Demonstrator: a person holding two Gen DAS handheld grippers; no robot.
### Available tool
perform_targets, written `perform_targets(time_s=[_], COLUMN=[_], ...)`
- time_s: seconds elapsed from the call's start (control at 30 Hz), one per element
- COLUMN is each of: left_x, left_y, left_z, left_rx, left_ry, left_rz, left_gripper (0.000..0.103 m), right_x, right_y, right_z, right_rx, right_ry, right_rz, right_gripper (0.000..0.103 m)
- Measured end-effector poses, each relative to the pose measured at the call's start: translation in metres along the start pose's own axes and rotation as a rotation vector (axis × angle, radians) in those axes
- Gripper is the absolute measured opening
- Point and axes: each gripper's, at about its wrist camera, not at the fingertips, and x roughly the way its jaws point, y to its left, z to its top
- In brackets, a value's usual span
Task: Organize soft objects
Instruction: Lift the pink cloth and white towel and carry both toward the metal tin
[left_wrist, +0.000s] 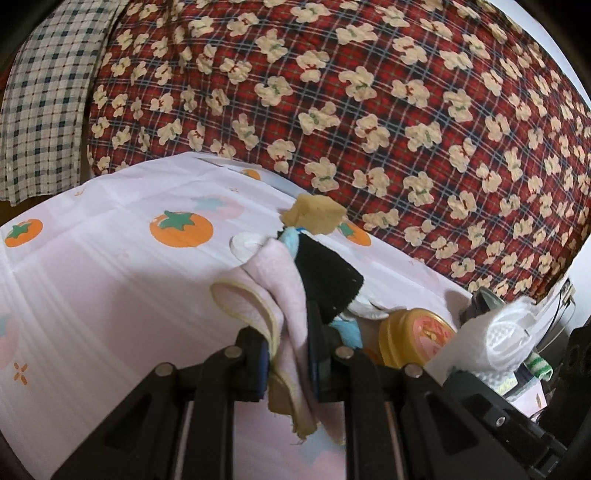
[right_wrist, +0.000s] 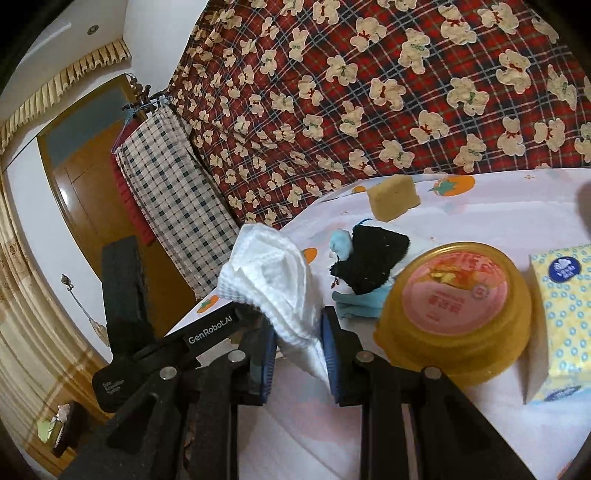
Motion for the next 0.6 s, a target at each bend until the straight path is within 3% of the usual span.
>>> perform_targets(time_s=[0.33, 0.6], left_x=[-0.009, -0.016], left_y=[-0.036, -0.069], left_z=[-0.008, -0.014], left_rx=[0.072, 0.141], left_ry=[0.007, 0.006], left_rz=[-0.028, -0.058], left_gripper=[0.014, 0.014], right_x=[-0.033, -0.073], right_y=[-0.013, -0.022], right_z=[-0.006, -0.006], right_rx=[0.030, 0.026], right_ry=[-0.040, -0.110], right_rz=[-0.028, -0.101], right_gripper=[0.026, 0.026])
